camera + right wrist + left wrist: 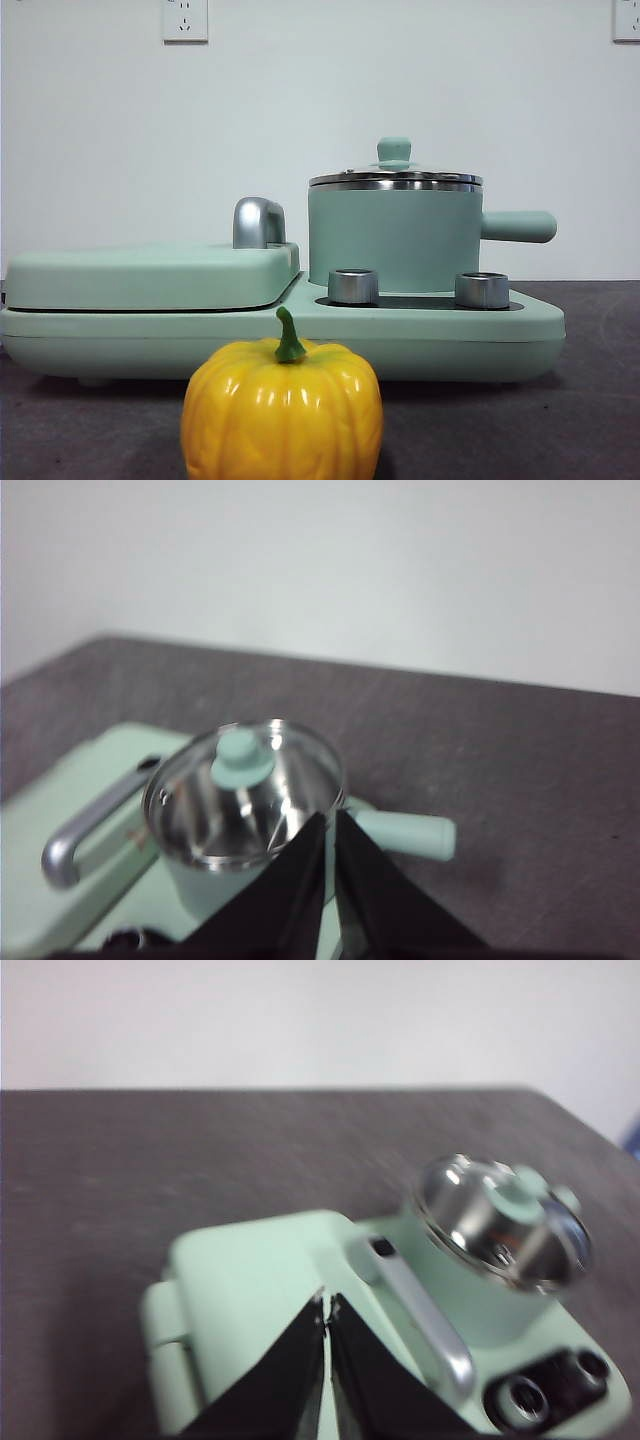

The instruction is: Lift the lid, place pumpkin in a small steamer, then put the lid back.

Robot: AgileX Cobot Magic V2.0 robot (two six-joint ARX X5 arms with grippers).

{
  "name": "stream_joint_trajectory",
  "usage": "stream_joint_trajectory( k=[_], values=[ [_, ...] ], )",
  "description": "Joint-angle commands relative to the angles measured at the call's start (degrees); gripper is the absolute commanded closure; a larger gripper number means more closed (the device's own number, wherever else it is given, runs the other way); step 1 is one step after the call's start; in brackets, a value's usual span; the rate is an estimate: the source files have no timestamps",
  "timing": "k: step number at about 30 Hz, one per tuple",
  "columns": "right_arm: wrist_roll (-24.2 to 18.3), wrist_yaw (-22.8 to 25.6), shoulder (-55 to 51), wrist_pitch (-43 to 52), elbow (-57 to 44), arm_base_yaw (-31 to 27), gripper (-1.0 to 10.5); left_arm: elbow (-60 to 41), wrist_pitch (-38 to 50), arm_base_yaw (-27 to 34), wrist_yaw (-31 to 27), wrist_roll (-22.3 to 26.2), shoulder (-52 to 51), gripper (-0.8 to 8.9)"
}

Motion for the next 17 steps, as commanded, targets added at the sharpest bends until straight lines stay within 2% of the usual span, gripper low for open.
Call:
stream_joint_trajectory(
  k=[1, 4, 11, 15, 17],
  values=[
    [-7.0, -2.6, 3.7, -0.7, 1.8, 0.0, 9.3, 2.4, 0.6, -1.5, 2.7, 5.9, 2.8, 8.06],
    [-10.3, -4.3, 7.0, -0.7, 2.4, 0.2, 9.3, 3.6, 0.6, -3.3, 3.0, 8.1, 5.9, 8.06],
    [-18.4, -4.3, 11.3, -0.8, 2.4, 3.4, 9.3, 4.5, 0.8, -7.9, 3.0, 14.8, 11.0, 8.01],
    [-23.8, -4.3, 12.4, -1.1, 2.4, 6.1, 9.3, 4.5, 1.2, -10.4, 3.0, 18.4, 12.5, 7.13],
    [-27.3, -4.3, 12.6, -1.2, 2.4, 7.6, 8.6, 4.5, 1.2, -11.6, 3.0, 20.6, 12.9, 6.44]
  ],
)
